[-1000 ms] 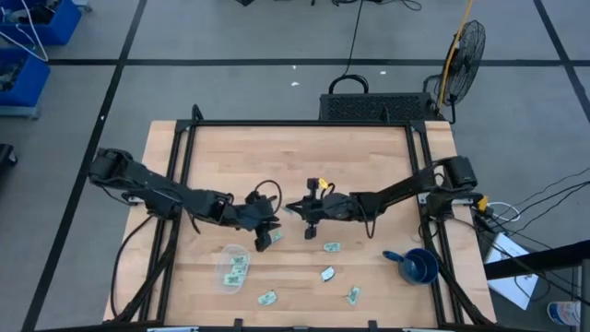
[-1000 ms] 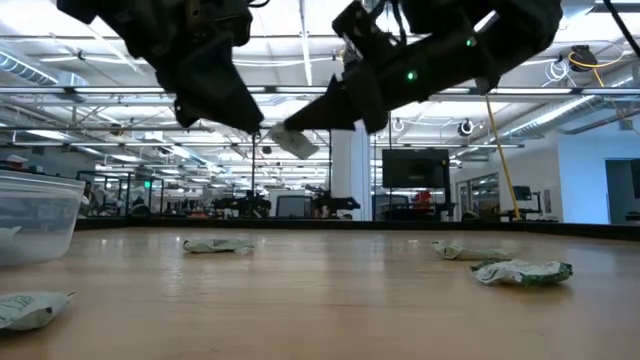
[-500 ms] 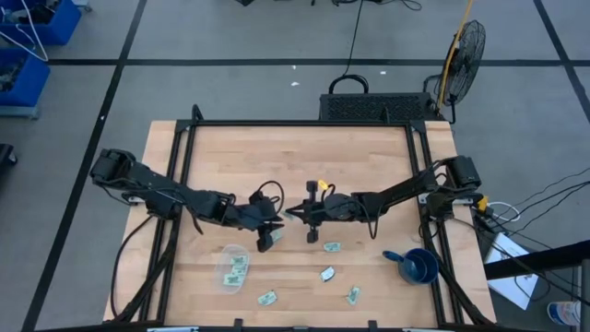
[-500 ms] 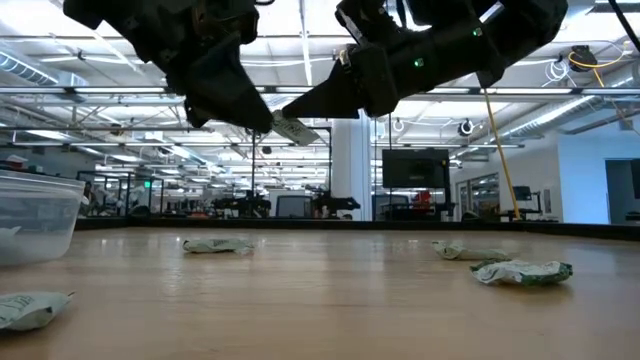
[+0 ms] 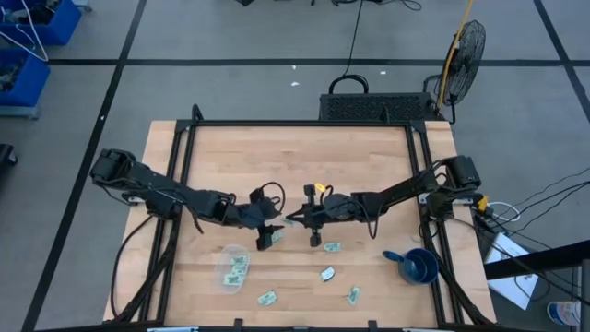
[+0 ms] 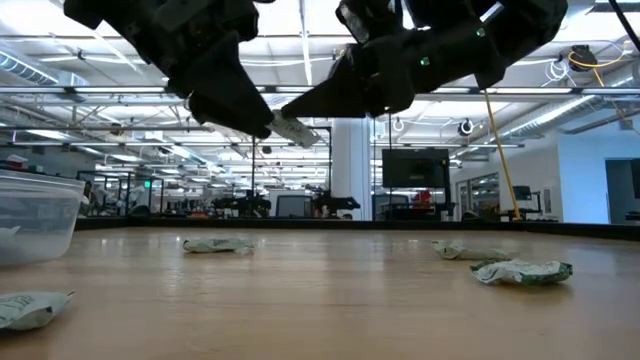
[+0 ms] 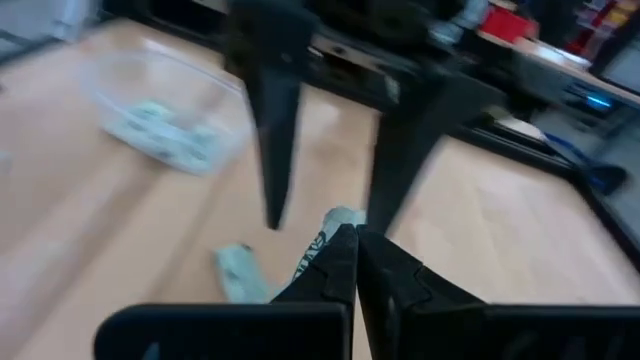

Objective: Pick and place Stevia / Truvia into bins
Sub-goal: Put the stevia packet into the transparent container

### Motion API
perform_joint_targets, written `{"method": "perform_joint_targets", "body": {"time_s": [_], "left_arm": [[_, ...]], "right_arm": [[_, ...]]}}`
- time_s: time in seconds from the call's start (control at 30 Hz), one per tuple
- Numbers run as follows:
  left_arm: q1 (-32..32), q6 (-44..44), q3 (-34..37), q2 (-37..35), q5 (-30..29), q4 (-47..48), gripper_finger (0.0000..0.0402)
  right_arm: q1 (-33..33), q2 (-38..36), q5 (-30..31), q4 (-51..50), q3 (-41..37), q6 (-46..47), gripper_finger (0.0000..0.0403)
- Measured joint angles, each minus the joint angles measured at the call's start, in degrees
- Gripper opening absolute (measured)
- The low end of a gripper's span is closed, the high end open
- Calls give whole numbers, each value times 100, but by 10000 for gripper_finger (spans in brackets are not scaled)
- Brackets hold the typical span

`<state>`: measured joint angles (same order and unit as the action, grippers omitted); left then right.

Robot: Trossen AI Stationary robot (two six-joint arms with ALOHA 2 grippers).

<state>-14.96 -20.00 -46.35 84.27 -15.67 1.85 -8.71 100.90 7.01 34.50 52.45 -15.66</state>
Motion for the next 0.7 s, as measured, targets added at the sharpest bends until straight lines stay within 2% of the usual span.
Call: {"method": "perform_joint_targets", "body": {"time_s": [0.4,0.7], "left_arm": [[257,75,0,0,1020,-588,214],[258,-437,0,11,1120,-649,214]], "right_arm": [[-4,0,-424,252,0,-15,0],[0,-2,-425,512,2,-14,0]]}}
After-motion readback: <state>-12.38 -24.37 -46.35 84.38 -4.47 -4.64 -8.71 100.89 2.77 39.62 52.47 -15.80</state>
